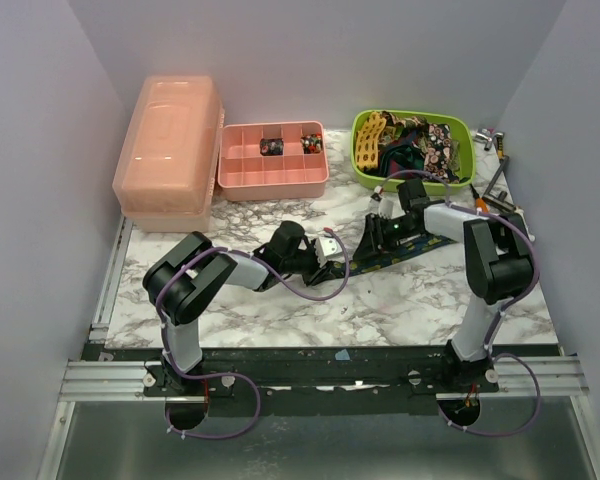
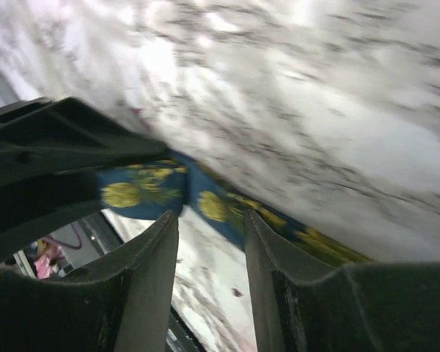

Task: Roll the ties
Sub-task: Roll the tie at the center of the board.

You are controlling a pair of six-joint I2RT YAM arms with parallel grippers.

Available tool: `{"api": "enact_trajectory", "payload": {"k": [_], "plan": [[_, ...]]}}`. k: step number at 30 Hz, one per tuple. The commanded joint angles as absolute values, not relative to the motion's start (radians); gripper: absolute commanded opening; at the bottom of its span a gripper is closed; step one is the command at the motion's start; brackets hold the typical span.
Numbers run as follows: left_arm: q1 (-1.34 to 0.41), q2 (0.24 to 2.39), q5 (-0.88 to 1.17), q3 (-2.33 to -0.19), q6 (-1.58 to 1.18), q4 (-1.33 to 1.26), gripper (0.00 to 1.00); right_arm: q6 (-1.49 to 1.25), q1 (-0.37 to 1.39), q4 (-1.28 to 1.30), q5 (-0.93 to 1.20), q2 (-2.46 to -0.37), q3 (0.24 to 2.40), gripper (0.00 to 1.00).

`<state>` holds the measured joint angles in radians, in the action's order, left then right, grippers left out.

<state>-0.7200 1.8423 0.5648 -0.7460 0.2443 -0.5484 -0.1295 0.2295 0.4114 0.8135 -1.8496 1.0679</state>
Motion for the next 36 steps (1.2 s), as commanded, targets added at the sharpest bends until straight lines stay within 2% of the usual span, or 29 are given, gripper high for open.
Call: {"api": "enact_trajectory", "payload": {"k": [1, 5, 9, 17, 21, 31, 36], "plan": [[-0.717, 1.856, 0.542, -0.732, 0.261, -0.447, 0.21, -0.094, 0.164, 0.468, 0.667, -1.91, 1.027, 0.43], [-0.716, 1.844, 0.533, -0.741, 0.268, -0.424, 0.21, -0.102, 0.126, 0.503, 0.678, -1.922, 0.985, 0.41], [-0.707, 1.843, 0.528, -0.747, 0.273, -0.409, 0.21, -0.091, 0.118, 0.528, 0.737, -1.819, 0.965, 0.43], [-0.704, 1.846, 0.535, -0.744, 0.287, -0.399, 0.21, 0.123, -0.192, 0.72, 0.634, -1.88, 1.285, 0.44], [-0.703, 1.848, 0.534, -0.749, 0.286, -0.4, 0.21, 0.201, -0.288, 0.783, 0.557, -1.939, 1.338, 0.43], [-0.701, 1.847, 0.542, -0.744, 0.285, -0.401, 0.21, 0.258, -0.31, 0.761, 0.379, -1.933, 1.176, 0.42], [-0.7, 1.848, 0.549, -0.747, 0.287, -0.397, 0.21, 0.242, -0.31, 0.769, 0.48, -1.857, 1.193, 0.45]]}}
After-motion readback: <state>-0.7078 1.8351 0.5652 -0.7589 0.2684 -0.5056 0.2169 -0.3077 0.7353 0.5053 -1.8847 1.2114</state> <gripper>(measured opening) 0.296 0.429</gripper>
